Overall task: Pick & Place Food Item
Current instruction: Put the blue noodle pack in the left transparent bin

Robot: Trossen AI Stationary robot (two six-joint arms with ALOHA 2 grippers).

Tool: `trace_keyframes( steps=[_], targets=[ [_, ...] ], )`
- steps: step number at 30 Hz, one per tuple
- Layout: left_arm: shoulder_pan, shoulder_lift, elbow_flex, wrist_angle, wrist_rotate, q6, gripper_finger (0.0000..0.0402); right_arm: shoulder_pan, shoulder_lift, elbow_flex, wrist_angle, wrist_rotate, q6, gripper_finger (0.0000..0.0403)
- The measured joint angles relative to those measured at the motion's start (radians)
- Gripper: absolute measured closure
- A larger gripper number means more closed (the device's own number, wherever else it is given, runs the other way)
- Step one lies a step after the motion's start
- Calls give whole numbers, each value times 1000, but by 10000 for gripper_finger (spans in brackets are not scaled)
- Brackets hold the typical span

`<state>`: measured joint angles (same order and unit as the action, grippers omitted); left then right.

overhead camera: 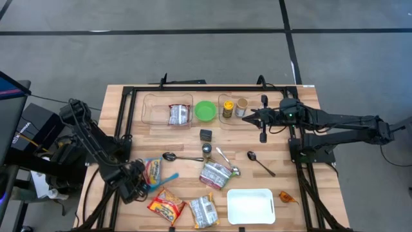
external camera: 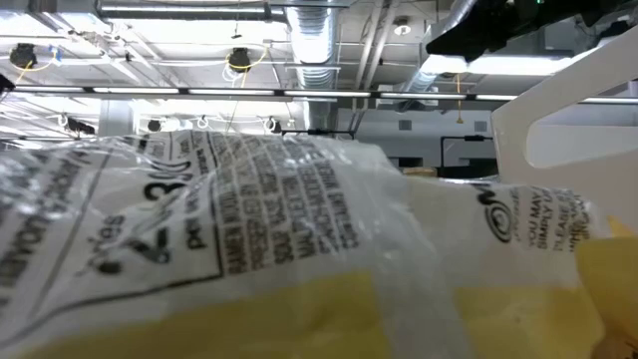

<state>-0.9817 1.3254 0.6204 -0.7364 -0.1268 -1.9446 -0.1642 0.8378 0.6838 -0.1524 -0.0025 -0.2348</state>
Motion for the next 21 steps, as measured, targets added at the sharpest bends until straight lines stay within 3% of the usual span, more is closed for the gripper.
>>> trace_keyframes(
  steps=[11,21],
  targets=[
    [0,0,-57,49,0,2,225,0,0,0,0,0,0,398],
    [0,0,-61,51,0,2,300,0,0,0,0,0,0,398]
  ],
)
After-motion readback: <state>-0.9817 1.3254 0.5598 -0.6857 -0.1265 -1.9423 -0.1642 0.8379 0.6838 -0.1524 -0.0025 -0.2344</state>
